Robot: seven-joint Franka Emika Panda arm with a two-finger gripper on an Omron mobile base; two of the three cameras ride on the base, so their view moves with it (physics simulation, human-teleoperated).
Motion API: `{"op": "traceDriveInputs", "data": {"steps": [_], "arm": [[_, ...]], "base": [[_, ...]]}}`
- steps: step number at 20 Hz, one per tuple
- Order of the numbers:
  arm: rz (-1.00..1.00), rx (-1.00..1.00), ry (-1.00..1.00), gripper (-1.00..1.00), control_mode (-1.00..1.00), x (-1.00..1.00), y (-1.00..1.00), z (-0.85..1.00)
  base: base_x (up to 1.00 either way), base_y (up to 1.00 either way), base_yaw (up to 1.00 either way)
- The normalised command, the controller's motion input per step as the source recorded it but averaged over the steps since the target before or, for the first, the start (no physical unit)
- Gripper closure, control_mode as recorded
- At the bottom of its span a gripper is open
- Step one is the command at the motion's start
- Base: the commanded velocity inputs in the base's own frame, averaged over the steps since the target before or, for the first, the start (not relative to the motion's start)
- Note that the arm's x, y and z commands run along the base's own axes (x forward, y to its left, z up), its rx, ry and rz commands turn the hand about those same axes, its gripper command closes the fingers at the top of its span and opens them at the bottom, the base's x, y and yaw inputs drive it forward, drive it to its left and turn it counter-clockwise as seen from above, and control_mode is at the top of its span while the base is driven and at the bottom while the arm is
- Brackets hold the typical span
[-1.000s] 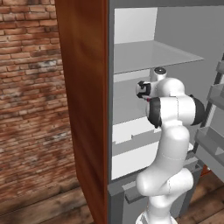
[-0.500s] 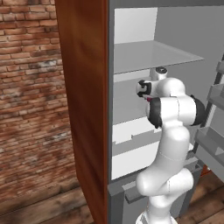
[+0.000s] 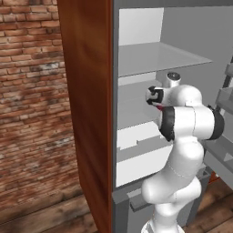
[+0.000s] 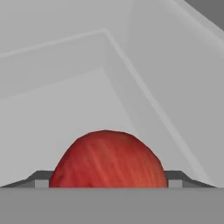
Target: Grab the lime and onion from the fridge, place them in the blender, close the lid, and turn on the blender to create a marinade.
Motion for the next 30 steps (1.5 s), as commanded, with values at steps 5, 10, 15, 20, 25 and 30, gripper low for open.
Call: {"op": "traceDriveInputs", "data": {"steps": [5,10,15,20,25,30], "arm": [[0.00,0.00,-0.22,1.00,-1.00,-0.84,-0.01,0.16],[0.00,0.00,-0.14,1.00,-1.00,-1.00,0.00,0.76],[0.00,0.00,-0.03,1.00,-1.00,-1.00,0.01,0.99],[0.00,0.00,0.00,1.00,-1.00,-1.00,0.12,1.00],[0.00,0.00,0.04,1.00,-1.00,-1.00,0.39,0.85],[0.01,0.00,0.10,1.00,-1.00,-0.88,0.76,0.49]], "base": [[0.00,0.00,0.00],[0.00,0.00,0.00],[0.00,0.00,0.00],[0.00,0.00,0.00],[0.00,0.00,0.00],[0.00,0.00,0.00]]}}
